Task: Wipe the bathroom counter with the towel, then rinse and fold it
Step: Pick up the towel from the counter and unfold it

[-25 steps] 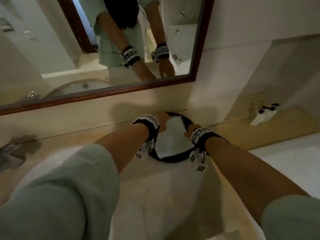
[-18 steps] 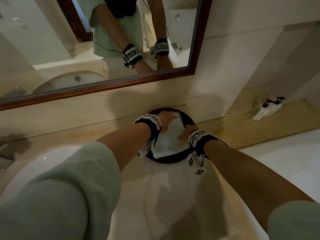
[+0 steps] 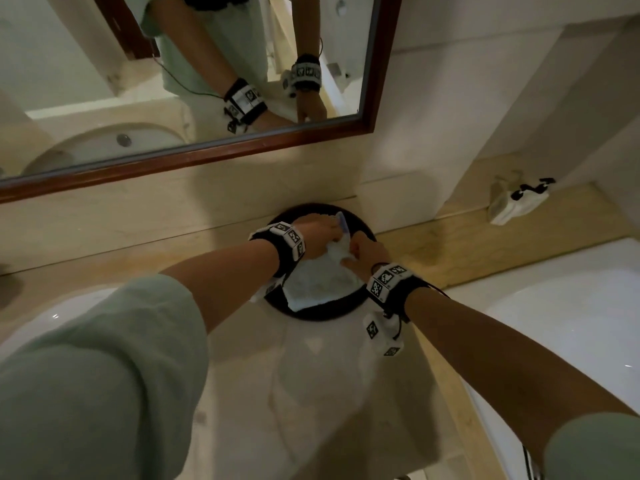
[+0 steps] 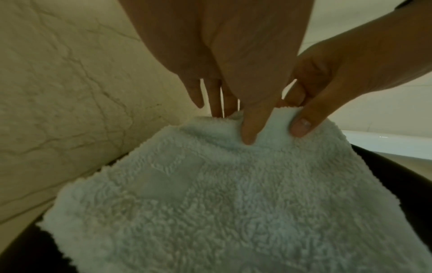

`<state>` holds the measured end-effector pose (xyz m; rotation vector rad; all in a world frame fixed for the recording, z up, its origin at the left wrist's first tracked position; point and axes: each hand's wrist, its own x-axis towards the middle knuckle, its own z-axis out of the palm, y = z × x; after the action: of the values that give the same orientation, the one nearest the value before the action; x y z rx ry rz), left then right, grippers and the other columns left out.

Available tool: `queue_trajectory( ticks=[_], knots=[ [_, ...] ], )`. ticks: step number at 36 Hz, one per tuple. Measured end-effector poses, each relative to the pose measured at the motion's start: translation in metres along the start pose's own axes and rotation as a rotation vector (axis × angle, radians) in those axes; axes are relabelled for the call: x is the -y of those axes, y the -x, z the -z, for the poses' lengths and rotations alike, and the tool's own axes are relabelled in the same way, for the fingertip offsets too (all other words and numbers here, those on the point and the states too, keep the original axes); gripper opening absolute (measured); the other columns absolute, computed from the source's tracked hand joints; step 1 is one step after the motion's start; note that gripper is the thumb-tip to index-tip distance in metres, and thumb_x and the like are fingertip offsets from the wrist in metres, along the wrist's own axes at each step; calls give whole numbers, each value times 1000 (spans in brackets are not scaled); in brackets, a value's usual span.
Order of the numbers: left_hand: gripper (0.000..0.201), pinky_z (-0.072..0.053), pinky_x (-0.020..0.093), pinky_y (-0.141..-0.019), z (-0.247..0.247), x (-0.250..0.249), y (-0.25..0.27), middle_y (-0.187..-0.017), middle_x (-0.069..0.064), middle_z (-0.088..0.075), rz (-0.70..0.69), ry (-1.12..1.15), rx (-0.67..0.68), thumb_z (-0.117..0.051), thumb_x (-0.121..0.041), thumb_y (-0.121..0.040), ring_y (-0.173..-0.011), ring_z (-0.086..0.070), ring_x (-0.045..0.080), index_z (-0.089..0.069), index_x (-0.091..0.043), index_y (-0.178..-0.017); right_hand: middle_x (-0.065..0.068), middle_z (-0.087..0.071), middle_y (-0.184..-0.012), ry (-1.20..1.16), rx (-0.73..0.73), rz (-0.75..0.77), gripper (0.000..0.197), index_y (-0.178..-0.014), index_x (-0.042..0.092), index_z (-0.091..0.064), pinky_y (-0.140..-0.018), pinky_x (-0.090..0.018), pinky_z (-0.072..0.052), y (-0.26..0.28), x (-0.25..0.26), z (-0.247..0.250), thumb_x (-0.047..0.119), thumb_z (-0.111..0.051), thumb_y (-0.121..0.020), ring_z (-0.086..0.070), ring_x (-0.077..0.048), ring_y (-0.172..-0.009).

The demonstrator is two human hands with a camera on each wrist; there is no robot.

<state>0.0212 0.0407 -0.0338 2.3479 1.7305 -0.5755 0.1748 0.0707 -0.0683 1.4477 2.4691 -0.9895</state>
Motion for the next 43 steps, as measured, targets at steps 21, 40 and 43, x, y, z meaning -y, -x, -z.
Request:
queue_trajectory(
  ticks=[21, 40, 43],
  knots=[
    [27, -28, 28, -70, 27, -4, 105, -69, -5, -33, 208, 600, -211, -68, -26, -85, -74, -36, 19, -48, -7, -86, -4, -41, -66, 91, -87, 126, 47, -61, 19, -29, -50, -25, -26, 78, 48, 26, 40, -56, -93, -45, -20, -72],
    [29, -35, 26, -84, 163, 14, 219, -102, 14, -44, 404, 533, -778, -44, -21, -99, -102, -54, 30, -60, -14, -123, -4, -47, -68, -242, -531, 335, 23, -91, 15, -39, -59, -28, -27, 138, 174, 129, 35, -48, -98, -47, -22, -68],
    [30, -35, 27, -90, 182, 19, 238, -112, 19, -50, 409, 539, -837, -43, -23, -100, -105, -53, 32, -59, -13, -123, 1, -44, -65, -265, -545, 403, 25, -91, 16, -38, -52, -29, -28, 151, 190, 148, 39, -46, -98, -46, -22, -64]
  ],
)
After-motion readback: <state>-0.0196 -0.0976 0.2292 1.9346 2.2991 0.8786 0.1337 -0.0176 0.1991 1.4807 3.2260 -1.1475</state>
